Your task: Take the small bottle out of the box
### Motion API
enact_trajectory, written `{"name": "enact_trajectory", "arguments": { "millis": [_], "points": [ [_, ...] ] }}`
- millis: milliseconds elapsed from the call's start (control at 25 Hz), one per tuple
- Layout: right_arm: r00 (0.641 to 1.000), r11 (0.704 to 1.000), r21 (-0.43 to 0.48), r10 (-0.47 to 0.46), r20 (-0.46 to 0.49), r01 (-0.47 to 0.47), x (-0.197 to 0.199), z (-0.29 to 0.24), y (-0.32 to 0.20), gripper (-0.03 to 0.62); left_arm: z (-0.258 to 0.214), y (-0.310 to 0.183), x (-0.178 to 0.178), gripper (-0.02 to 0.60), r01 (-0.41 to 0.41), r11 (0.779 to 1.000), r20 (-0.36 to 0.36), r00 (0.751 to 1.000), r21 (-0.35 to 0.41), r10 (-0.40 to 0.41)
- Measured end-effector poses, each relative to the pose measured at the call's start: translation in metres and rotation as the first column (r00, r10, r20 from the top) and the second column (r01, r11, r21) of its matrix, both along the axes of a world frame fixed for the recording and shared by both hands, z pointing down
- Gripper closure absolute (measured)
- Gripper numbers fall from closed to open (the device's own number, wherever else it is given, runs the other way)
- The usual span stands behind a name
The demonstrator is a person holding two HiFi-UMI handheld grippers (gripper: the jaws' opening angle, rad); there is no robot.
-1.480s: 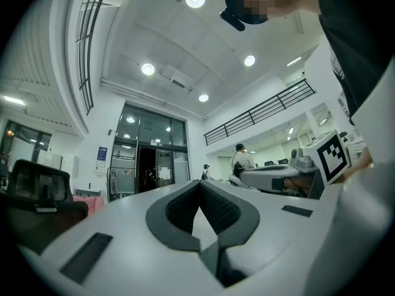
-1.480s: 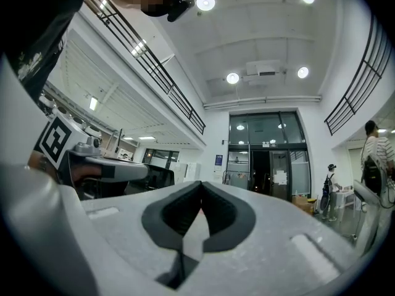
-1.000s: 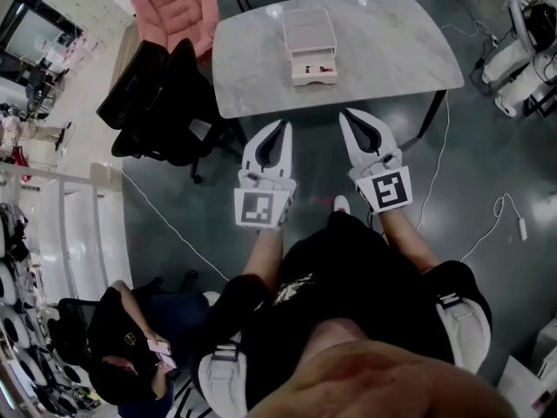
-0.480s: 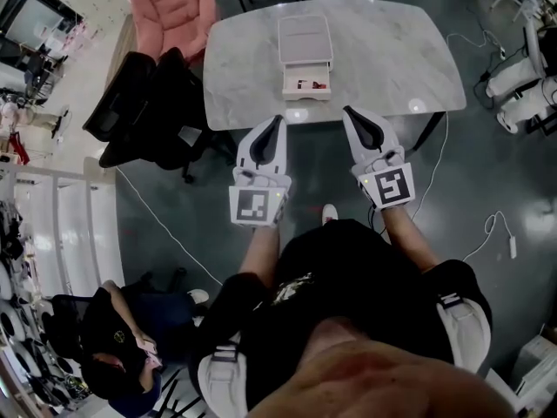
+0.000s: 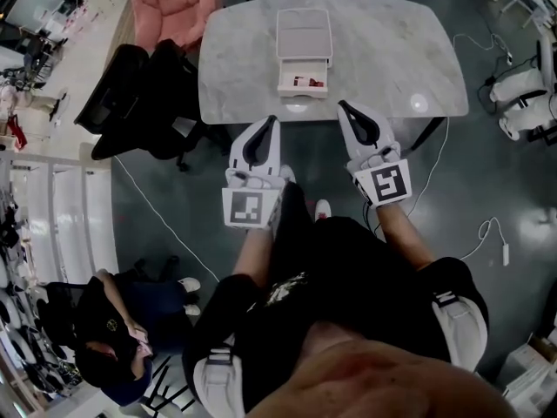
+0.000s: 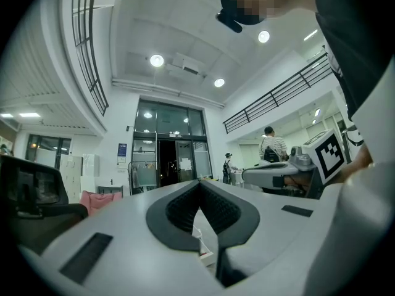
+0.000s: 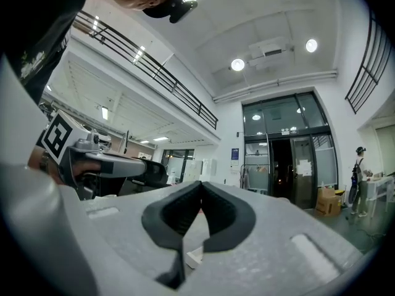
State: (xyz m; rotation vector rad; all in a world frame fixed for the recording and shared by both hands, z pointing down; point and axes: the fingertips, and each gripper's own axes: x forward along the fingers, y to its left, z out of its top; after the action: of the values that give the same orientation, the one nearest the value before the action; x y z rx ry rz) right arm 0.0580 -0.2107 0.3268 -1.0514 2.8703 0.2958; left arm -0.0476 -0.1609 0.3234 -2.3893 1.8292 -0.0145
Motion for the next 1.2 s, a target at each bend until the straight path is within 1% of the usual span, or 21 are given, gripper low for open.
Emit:
{"name": "enact_trajectory", "arguments": {
  "millis": [160,320,480,600,720,920,1080,1200],
  "points": [
    [1.0,1.0,0.003,0.007,-0.016,-0.007,-0.006,0.007,-0.014,0.597,0.01,-0.015,-0.007,0.568,-0.009,1.0,-0.023,1.0,-0.021,0.009],
    [0.999,1.0,-0.005,0.024,-0.035,-0.024,-0.018,0.019,-0.033,0.597,0.021,-0.042,-0.024,0.568,-0.017,1.0,-0.044,0.999,-0.014,0.016],
    [0.997,0.997,-0.038,0.066,-0.028,-0.067,-0.021,0.018,-0.061,0.597,0.018,-0.067,-0.028,0.568,-0.045,0.999,-0.051,0.998,0.003,0.045],
    [0.998,0.998,-0.01,0.062,-0.026,-0.062,-0.036,0.007,-0.076,0.597,0.014,-0.084,-0.036,0.568,-0.045,0.999,-0.073,0.996,0.012,0.046],
    [0.998,0.998,0.005,0.062,-0.02,-0.062,-0.049,-0.001,-0.096,0.597,0.005,-0.101,-0.049,0.568,-0.04,0.999,-0.07,0.997,0.03,0.042],
    [0.999,0.998,0.025,0.053,-0.009,-0.053,-0.072,-0.013,-0.128,0.597,-0.006,-0.132,-0.075,0.568,-0.024,0.999,-0.067,0.997,0.037,0.027],
    [0.999,0.998,0.039,0.041,0.019,-0.042,-0.086,-0.024,-0.147,0.597,-0.014,-0.156,-0.085,0.568,-0.043,0.998,-0.062,0.997,0.049,0.046],
    [0.999,0.998,0.05,0.032,0.017,-0.033,-0.1,-0.028,-0.161,0.597,-0.017,-0.173,-0.094,0.568,-0.065,0.996,-0.074,0.995,0.059,0.07]
  ]
}}
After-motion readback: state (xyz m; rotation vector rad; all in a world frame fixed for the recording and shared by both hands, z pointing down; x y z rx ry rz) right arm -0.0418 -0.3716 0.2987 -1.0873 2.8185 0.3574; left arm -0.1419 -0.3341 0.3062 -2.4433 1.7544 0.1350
